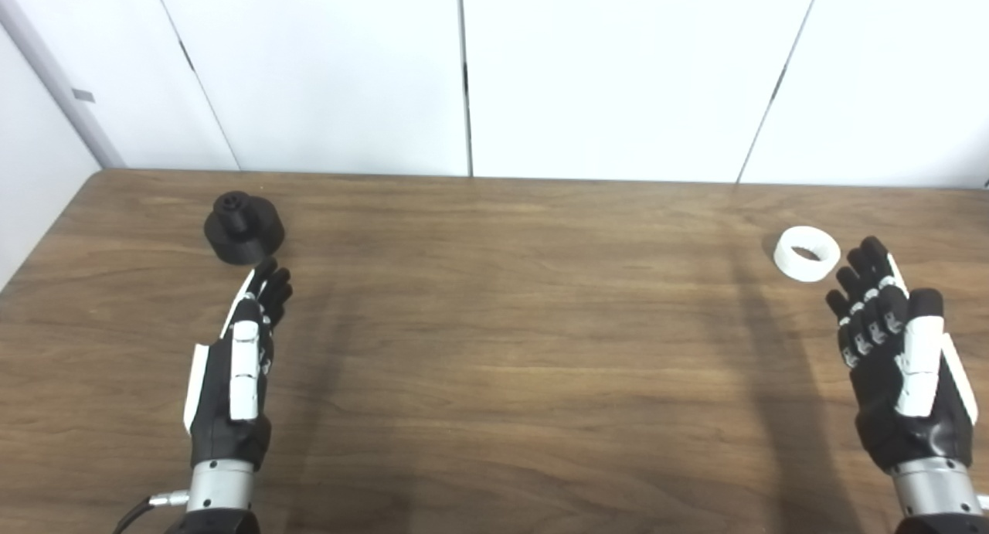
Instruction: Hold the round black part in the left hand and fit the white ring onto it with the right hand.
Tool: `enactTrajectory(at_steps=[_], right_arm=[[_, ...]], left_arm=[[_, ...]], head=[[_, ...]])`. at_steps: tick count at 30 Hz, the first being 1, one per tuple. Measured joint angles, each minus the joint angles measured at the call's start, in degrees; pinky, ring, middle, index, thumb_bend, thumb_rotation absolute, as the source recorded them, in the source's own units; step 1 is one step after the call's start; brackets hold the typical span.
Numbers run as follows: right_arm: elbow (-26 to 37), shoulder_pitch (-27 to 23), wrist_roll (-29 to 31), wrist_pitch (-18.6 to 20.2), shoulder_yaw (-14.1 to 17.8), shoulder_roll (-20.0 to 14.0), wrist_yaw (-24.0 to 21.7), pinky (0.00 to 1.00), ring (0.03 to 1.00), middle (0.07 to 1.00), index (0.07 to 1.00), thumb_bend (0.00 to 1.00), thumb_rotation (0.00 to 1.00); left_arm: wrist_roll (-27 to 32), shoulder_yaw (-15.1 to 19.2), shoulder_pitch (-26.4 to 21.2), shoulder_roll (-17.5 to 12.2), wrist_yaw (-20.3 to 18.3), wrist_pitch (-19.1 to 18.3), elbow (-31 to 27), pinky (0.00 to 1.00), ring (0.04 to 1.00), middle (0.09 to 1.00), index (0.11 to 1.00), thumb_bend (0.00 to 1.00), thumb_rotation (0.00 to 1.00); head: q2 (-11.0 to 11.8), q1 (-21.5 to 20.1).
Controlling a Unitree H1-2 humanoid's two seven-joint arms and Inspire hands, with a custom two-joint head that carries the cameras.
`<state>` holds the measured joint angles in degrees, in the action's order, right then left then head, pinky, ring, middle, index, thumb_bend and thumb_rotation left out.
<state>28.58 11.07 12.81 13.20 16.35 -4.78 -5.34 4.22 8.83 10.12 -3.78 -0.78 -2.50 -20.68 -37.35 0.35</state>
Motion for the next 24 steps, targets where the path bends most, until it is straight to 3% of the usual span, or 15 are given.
enactTrajectory(at_steps=[14,24], right_arm=[[0.0,0.0,0.2,0.0,0.1,0.0,0.0,1.00,1.000,1.000,1.000,0.58,1.00],[-0.9,0.0,0.5,-0.1,1.4,-0.3,-0.5,1.00,1.000,1.000,1.000,0.63,1.00]], left_arm=[[0.1,0.0,0.0,0.0,0.0,0.2,0.0,1.00,0.933,0.930,0.942,0.54,1.00],[-0.2,-1.3,0.0,0.5,0.6,0.4,0.0,1.00,0.928,0.922,0.926,0.56,1.00]], head=[[0.0,0.5],[2.4,8.0]])
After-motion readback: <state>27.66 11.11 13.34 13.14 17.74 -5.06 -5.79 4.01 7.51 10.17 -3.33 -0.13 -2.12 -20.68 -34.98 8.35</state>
